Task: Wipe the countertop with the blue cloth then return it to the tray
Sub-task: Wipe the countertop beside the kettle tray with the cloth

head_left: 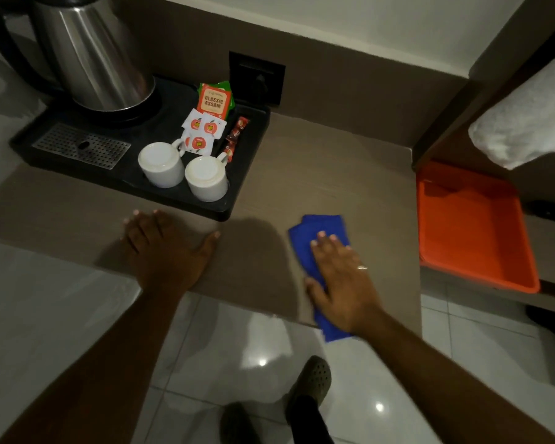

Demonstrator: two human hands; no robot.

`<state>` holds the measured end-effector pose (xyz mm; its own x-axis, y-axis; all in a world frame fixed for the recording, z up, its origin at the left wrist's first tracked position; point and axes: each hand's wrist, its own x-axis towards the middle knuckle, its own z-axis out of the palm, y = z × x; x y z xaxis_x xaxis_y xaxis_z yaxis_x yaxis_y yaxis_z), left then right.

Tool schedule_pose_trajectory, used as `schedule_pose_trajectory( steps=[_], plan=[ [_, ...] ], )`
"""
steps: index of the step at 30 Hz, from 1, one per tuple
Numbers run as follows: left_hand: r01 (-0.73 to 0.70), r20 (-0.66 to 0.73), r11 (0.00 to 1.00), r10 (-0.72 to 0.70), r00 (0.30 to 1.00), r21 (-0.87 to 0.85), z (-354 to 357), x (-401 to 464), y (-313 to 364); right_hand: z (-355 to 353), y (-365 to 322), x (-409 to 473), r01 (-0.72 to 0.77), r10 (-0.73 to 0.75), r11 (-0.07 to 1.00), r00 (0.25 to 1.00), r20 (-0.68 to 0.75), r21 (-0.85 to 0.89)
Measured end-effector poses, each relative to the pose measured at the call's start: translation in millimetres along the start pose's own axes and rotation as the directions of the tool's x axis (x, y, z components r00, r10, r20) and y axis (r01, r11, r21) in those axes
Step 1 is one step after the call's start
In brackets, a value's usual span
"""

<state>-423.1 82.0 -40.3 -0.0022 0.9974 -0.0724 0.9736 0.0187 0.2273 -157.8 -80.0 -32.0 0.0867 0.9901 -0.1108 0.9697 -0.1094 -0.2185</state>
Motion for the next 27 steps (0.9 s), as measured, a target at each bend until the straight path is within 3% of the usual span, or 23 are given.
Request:
schedule_pose_trajectory(
  steps=[6,10,12,15,16,18,20,22,25,27],
  plan=[
    [0.004,-0.011,1.000,-0.005,1.000,-0.026,3,-1,0,-14,57,5,-0.418,0.417,0.908,0.904,-0.091,0.013],
    [0.013,-0.007,1.000,-0.013,1.000,-0.015,6,1,-2,-24,54,60,-0.649,0.656,0.755,0.744,-0.127,0.095],
    [0.017,-0.009,1.000,-0.017,1.000,-0.015,8,1,-1,-30,51,89,-0.725,0.736,0.677,0.666,-0.119,0.129],
    [0.014,-0.032,1.000,-0.015,0.999,-0.002,14,2,1,-33,34,137,-0.774,0.787,0.615,0.611,-0.077,0.150],
    [0.009,-0.043,1.000,-0.009,0.999,-0.001,14,2,1,-33,22,152,-0.766,0.777,0.629,0.625,-0.080,0.130],
    [-0.002,-0.062,1.000,0.002,0.998,0.008,11,2,-1,-30,-15,179,-0.658,0.661,0.750,0.744,-0.097,0.064],
    [-0.008,-0.069,1.000,0.010,0.998,0.017,12,3,1,-19,-45,191,-0.453,0.456,0.890,0.882,-0.117,0.051],
    [0.007,-0.050,1.000,-0.006,0.999,0.013,9,4,0,-9,-57,180,-0.237,0.242,0.969,0.967,-0.075,0.067],
    [-0.011,-0.012,1.000,0.012,1.000,0.024,6,5,1,-11,-23,137,0.096,-0.096,0.995,0.995,0.011,-0.007],
    [-0.015,-0.016,1.000,0.016,1.000,0.021,5,5,2,-21,16,116,0.207,-0.205,0.978,0.977,0.056,-0.025]
  ],
)
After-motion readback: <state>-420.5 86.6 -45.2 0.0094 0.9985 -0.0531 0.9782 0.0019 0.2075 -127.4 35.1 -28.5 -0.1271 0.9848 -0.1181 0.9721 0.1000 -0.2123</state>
